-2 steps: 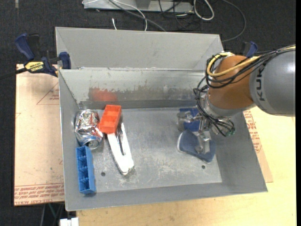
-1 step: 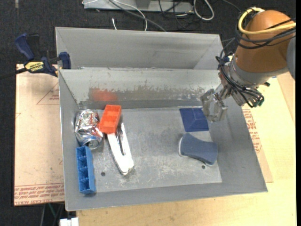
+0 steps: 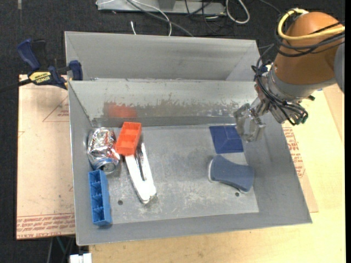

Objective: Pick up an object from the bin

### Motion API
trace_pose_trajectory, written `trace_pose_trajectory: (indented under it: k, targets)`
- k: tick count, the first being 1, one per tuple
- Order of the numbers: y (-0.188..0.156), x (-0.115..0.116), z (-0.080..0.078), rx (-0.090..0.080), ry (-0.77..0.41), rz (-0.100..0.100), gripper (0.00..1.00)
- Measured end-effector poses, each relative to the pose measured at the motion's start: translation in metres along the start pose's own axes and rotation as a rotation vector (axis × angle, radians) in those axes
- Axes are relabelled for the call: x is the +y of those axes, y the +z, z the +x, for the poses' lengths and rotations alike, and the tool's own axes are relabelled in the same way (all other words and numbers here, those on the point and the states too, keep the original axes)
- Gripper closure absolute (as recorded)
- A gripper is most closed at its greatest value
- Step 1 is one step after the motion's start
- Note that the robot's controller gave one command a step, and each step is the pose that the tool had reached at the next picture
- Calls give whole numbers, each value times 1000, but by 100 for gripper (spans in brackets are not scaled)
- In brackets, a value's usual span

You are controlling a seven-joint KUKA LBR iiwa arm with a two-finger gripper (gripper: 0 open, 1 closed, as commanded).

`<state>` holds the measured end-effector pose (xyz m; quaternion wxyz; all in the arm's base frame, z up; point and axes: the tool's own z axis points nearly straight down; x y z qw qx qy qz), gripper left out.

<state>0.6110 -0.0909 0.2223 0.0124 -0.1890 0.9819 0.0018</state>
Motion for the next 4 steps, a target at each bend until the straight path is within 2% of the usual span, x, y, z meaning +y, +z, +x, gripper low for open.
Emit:
trace_pose_trajectory:
  k: [1,2,3,4]
  targets:
    - [6,2,6,-5,-29,3,100]
    - [64,13,-29,-8,95,2,100]
    - [77,29,34,2,-241,-1,0]
    - [77,28,32,-1,-241,1,0]
